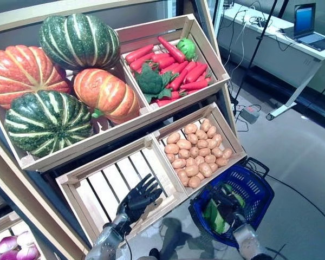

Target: Put vegetables into the basket

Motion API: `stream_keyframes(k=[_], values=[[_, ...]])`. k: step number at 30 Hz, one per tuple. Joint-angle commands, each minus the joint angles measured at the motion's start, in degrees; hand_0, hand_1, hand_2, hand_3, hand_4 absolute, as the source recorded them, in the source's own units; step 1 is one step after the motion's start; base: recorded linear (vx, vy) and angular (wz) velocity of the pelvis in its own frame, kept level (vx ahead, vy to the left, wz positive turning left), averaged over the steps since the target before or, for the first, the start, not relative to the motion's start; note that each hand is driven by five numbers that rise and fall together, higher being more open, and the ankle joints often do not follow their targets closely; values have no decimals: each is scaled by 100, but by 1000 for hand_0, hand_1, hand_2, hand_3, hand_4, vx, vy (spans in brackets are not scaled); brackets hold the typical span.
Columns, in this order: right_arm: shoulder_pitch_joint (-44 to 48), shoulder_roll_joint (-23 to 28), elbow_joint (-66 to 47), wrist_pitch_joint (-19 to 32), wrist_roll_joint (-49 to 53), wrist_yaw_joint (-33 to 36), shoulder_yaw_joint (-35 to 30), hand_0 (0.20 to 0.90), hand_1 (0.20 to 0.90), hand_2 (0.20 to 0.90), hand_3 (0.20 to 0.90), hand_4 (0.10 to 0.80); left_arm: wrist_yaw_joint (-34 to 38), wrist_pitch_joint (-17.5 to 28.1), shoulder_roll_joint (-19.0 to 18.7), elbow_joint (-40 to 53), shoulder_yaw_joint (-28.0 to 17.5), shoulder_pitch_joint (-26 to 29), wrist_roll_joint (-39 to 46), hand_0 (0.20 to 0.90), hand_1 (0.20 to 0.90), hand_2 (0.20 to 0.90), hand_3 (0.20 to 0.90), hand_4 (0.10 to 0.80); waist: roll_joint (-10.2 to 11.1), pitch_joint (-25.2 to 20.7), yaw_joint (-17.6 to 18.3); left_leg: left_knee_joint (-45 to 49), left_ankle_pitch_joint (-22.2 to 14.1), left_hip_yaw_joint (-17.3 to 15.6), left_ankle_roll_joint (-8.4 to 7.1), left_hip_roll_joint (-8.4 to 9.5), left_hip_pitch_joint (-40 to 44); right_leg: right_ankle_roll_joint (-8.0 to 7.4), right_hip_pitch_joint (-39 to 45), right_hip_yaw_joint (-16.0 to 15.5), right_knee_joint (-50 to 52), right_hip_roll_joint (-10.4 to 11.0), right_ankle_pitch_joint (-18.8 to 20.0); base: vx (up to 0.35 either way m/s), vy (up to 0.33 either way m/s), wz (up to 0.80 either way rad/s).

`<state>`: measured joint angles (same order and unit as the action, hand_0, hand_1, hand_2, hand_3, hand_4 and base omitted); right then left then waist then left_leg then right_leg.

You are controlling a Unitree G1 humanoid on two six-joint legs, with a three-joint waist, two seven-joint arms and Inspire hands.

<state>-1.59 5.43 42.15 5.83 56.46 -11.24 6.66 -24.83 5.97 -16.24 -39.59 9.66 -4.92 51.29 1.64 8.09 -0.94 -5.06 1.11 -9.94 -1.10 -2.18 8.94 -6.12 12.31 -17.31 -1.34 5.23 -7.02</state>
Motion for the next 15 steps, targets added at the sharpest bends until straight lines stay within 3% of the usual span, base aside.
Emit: stream_keyframes(k=[1, 5, 15], values=[[10, 100, -594, 603, -470, -900, 47, 900, 900, 900, 900, 800, -121, 27, 302, -213, -299, 231, -53, 900, 900, 900, 900, 800, -183, -206, 158, 6, -522, -181, 149, 170, 175, 405, -144, 233, -366, -240, 514, -7, 19, 4], [-41, 66, -482, 554, -407, -1062, 266, 900, 900, 900, 900, 800, -262, -114, 398, -744, -169, 176, -642, 900, 900, 900, 900, 800, -212, -171, 153, 6, -521, -123, 145, 189, 207, 388, -87, 164, -366, -206, 494, 0, 5, 2], [190, -101, 504, 544, -962, -622, 744, 900, 900, 900, 900, 800, -16, -448, 702, -2080, -52, 255, -844, 900, 900, 900, 900, 800, -309, -188, 33, 6, -520, 43, 155, 254, 125, 377, -84, -16, -366, -121, 449, -3, 2, 8]])
